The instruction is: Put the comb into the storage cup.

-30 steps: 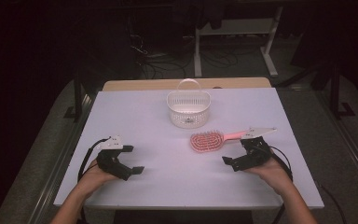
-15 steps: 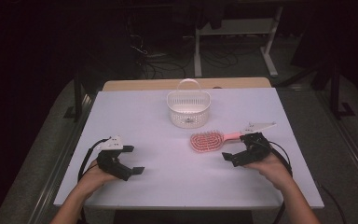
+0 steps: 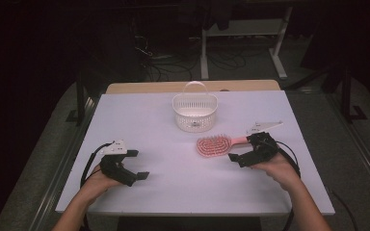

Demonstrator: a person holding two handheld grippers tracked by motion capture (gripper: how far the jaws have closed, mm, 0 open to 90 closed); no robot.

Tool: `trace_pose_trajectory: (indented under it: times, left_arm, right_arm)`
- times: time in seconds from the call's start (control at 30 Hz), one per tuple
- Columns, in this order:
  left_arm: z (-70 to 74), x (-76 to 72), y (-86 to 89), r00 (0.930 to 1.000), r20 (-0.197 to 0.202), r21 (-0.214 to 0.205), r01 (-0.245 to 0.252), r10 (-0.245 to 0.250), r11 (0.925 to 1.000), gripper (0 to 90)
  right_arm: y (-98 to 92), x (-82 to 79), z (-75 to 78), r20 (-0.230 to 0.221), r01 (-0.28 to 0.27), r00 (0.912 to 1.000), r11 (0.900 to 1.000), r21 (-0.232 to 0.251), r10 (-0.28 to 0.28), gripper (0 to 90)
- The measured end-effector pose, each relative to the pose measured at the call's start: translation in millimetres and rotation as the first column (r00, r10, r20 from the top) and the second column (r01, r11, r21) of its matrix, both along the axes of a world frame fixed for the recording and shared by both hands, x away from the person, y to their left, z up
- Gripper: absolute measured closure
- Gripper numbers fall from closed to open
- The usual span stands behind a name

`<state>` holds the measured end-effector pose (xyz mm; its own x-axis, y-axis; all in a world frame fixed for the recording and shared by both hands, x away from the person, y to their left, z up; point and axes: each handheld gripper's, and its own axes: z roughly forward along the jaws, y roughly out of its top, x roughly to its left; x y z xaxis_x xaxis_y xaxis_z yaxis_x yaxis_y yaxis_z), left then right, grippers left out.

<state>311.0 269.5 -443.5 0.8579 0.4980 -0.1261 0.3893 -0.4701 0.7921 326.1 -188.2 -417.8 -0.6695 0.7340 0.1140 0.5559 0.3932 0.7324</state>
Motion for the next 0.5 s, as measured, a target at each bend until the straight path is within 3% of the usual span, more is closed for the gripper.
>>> trace_pose_trajectory:
  times: [0.5]
  left_arm:
    - [-0.2, -0.2, -0.3, 1.0000, -0.001, 0.003, -0.002, 0.002, 1.0000, 0.0]
  right_arm:
    - [-0.4, 14.3, 5.2, -0.001, 0.016, 0.9999, 0.9999, 0.000, -0.016, 0.3]
